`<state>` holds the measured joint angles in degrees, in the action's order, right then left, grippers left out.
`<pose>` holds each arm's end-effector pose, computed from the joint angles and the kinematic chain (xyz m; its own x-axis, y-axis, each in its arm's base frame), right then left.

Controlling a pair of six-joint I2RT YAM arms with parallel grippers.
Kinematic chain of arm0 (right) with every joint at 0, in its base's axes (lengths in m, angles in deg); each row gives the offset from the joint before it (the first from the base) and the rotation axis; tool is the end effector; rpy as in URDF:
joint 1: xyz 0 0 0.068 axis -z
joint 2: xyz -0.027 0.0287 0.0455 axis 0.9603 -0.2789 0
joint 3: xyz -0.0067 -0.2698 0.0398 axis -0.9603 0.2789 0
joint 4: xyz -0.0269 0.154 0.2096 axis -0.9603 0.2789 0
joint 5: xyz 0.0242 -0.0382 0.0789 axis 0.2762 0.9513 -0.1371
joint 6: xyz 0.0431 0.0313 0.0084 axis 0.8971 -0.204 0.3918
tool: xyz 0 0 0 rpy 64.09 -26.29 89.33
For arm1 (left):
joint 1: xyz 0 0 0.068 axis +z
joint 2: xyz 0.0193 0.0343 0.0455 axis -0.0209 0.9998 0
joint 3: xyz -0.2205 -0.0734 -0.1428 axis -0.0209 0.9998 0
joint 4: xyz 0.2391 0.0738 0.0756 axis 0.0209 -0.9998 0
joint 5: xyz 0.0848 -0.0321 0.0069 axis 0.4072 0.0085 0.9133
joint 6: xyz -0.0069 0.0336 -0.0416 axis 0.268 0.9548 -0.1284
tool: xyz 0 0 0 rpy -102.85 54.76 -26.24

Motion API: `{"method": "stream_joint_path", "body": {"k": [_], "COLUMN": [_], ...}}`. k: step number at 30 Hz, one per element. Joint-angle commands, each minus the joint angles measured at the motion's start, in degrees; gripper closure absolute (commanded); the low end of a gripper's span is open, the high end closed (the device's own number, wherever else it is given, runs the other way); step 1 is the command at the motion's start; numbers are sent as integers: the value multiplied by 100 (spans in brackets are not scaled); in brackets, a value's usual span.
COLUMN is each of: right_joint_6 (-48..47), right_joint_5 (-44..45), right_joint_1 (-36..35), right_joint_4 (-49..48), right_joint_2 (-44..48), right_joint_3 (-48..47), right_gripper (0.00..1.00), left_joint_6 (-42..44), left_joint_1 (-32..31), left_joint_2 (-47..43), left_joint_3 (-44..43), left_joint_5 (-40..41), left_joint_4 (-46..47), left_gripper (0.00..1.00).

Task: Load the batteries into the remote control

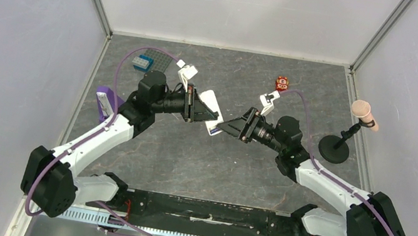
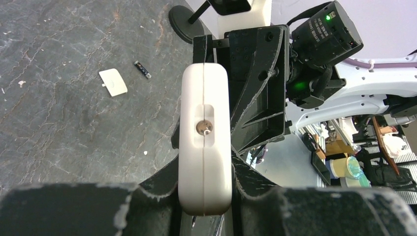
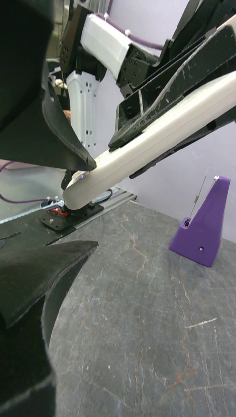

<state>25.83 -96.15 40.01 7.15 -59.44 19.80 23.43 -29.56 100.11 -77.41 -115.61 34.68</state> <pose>0.2050 0.1583 0.2518 -0.8238 0.3838 -0.4173 -0.3472 0.2404 0.9065 0.2231 -0.1485 0.3133 -0.6785 -0.0917 -0.7289 0.6753 0.3127 -0.6680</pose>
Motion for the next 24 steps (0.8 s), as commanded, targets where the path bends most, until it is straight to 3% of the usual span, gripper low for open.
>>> {"method": "stream_joint_path", "body": {"k": [1, 15, 17, 18, 22, 24], "right_joint_6": [112, 61, 48, 45, 60, 98], "right_joint_5": [147, 221, 228, 228, 222, 213], "right_joint_1": [-17, -21, -16, -20, -18, -16], "right_joint_4": [-212, -115, -96, -83, -51, -51], "right_joint_2": [1, 3, -1, -15, -56, -68], "right_joint_3": [131, 201, 170, 154, 91, 43], "right_gripper": [48, 73, 85, 87, 87, 81], "left_joint_6": [-224, -469, -483, -479, -487, -479], "left_joint_1": [-15, -14, -14, -12, -14, -13], "left_joint_2": [-20, 93, 96, 98, 103, 111], "left_joint_3": [-9, -71, -71, -71, -62, -62], "left_joint_5": [-151, -136, -132, -128, -110, -86], "left_joint_4": [402, 482, 482, 486, 490, 481], "left_gripper": [98, 98, 98, 98, 98, 98]}}
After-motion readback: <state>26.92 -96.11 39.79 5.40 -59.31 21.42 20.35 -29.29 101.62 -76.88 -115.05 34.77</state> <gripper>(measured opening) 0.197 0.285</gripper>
